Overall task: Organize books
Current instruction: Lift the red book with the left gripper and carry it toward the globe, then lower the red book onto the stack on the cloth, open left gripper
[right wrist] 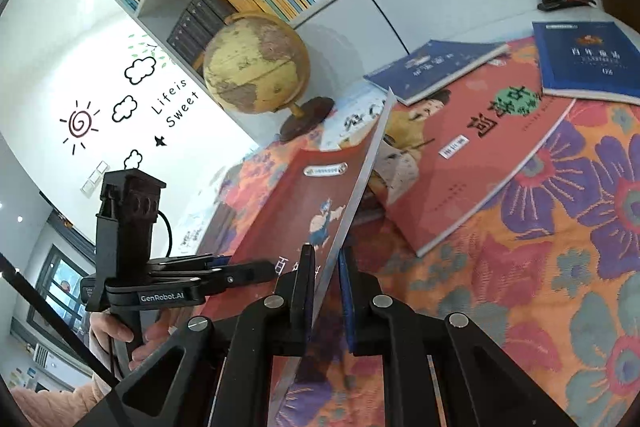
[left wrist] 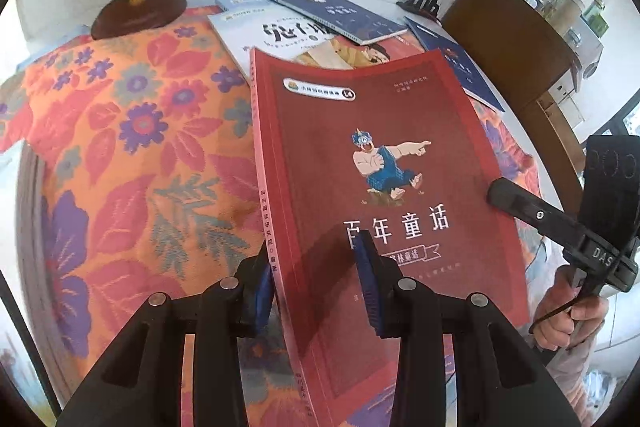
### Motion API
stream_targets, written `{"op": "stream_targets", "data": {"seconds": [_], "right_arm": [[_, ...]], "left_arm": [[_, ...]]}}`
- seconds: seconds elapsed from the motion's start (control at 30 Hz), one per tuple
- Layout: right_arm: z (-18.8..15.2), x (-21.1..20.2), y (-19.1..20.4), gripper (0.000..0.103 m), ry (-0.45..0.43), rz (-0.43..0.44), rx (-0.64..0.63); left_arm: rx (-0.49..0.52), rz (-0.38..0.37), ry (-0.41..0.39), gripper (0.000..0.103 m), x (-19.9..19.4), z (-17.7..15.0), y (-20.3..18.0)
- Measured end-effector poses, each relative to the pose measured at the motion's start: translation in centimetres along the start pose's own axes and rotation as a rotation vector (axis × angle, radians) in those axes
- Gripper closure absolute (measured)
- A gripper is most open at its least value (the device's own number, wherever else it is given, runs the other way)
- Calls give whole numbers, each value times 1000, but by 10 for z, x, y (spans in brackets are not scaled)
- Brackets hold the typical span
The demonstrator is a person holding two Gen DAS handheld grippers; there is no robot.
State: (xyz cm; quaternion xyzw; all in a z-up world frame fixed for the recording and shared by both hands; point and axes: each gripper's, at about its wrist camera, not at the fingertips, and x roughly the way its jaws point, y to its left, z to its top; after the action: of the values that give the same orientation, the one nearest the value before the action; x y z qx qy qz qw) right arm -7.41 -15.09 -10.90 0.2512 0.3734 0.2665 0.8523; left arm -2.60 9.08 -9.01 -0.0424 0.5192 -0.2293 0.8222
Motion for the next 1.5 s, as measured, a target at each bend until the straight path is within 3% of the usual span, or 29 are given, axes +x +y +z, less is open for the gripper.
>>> {"op": "stream_targets", "data": {"seconds": [0.2,0.73,1.17,1.5], "right_arm": [[5,2,24,91,15,-3,-8],[28,23,112,91,62,67,-76],[31,85,181,91,115,98,-193],[26,133,225,91,166,122,-254]], "left_arm": [[-16,15,-13,69,-21,0,6],[-35,109,-195,69,-131,-2,35],[-176,120,-261,69,-163,-33,103],[-228,189,-311,69,-182,-56,146]]}}
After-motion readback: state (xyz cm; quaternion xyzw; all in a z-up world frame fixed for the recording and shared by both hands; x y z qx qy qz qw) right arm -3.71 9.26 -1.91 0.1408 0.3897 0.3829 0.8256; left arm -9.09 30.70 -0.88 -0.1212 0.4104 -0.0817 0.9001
